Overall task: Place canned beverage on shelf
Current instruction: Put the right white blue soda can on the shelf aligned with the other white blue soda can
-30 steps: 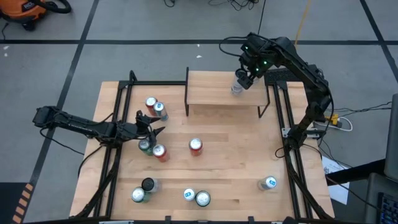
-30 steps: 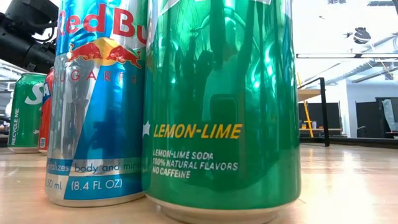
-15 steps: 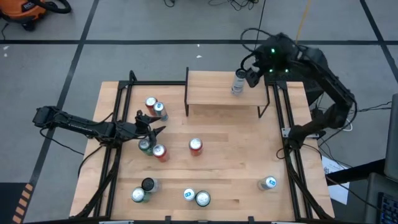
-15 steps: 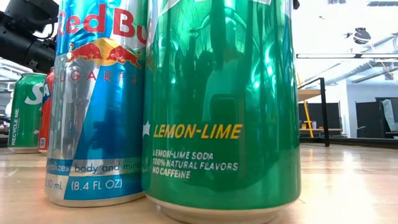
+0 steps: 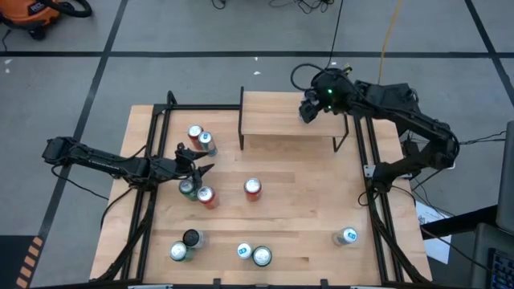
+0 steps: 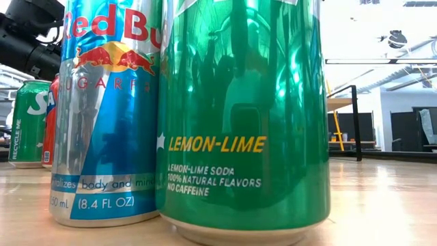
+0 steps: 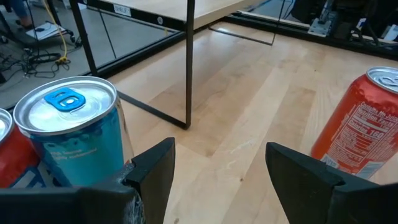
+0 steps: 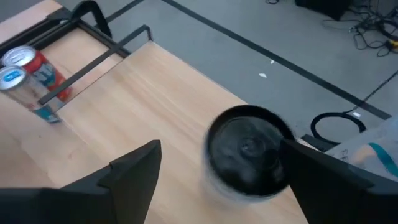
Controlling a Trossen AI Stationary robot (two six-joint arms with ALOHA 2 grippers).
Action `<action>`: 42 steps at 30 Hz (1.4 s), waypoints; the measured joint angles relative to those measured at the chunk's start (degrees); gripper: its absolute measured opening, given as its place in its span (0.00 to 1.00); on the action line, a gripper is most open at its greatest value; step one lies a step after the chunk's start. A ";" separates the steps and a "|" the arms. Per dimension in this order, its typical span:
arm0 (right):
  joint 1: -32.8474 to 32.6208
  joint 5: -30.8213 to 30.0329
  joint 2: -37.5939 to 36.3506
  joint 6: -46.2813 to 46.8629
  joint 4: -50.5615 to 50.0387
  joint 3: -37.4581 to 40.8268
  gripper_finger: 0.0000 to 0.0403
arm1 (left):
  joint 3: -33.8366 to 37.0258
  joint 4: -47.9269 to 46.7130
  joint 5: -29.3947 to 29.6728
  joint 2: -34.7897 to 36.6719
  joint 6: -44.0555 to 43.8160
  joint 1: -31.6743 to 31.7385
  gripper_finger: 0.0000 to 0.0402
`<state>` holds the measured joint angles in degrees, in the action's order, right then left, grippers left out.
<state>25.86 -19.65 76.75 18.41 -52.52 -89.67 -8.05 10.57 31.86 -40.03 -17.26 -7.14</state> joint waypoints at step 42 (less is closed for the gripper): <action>4.01 -3.05 1.63 -5.65 0.29 1.04 0.84 | 0.00 -0.55 0.39 0.00 -0.37 0.00 0.63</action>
<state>29.87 -22.70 78.38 12.76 -52.23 -88.63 -8.05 10.02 32.25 -40.03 -17.63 -7.14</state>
